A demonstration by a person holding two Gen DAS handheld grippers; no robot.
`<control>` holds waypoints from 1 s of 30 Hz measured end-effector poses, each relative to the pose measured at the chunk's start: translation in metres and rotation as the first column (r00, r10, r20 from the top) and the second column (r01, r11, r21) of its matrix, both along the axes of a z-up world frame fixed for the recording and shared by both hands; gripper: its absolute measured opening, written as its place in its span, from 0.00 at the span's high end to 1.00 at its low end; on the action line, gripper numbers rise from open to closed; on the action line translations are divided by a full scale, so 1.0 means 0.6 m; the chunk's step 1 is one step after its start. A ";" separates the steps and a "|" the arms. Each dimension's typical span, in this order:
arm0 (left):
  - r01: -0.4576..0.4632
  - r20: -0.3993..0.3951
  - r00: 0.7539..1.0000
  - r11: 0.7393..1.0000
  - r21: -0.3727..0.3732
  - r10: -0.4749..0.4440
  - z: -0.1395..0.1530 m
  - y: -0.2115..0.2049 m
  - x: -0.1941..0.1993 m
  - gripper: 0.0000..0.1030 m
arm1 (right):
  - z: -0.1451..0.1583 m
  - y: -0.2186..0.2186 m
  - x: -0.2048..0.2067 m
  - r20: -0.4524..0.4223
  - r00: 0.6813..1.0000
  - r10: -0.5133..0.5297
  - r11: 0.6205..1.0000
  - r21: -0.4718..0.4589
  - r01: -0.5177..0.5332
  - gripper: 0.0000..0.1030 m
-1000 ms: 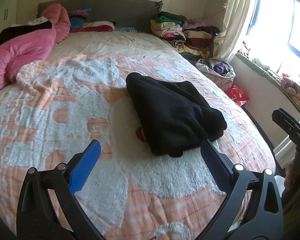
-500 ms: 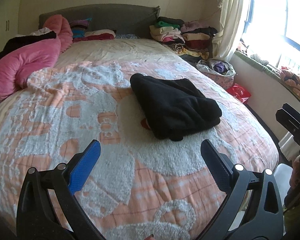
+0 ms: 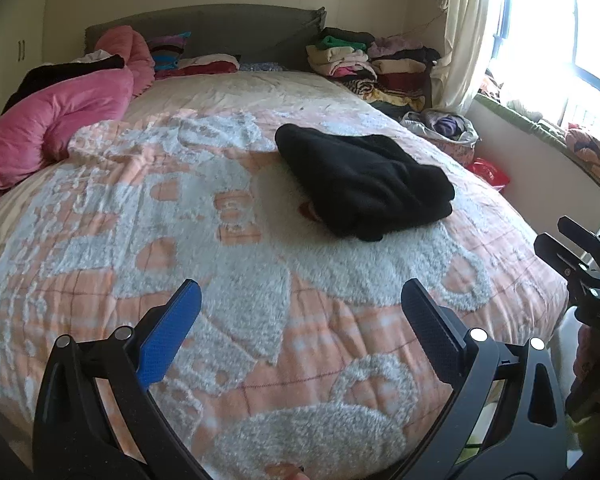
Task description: Fold small clothes
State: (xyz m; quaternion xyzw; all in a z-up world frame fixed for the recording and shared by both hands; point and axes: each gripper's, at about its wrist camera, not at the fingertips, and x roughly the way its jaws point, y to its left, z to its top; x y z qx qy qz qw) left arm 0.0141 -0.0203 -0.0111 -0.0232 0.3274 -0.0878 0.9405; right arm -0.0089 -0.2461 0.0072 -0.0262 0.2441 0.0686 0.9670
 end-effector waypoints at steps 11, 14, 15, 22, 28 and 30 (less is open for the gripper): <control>-0.049 -0.008 0.999 0.999 -0.004 0.049 -0.028 0.018 -0.001 0.09 | -0.052 0.019 0.011 -0.073 0.997 -0.032 0.999 -0.018 0.031 0.04; -0.057 -0.017 0.998 0.998 -0.011 0.057 -0.030 0.022 0.001 0.09 | -0.056 0.020 0.015 -0.085 0.996 -0.035 0.999 -0.013 0.034 0.04; -0.058 -0.018 0.998 0.998 -0.012 0.057 -0.030 0.023 0.001 0.09 | -0.057 0.021 0.016 -0.085 0.996 -0.034 0.999 -0.013 0.033 0.04; -0.070 -0.012 0.998 0.998 -0.003 0.070 -0.027 0.022 -0.001 0.09 | -0.056 0.024 0.014 -0.081 0.996 -0.029 0.999 -0.024 0.027 0.04; -0.081 -0.012 0.997 0.997 0.006 0.081 -0.025 0.022 -0.001 0.09 | -0.056 0.024 0.012 -0.084 0.996 -0.032 0.999 -0.026 0.030 0.04; -0.081 -0.010 0.997 0.997 0.008 0.081 -0.025 0.022 -0.001 0.09 | -0.055 0.024 0.012 -0.084 0.996 -0.030 0.999 -0.026 0.028 0.04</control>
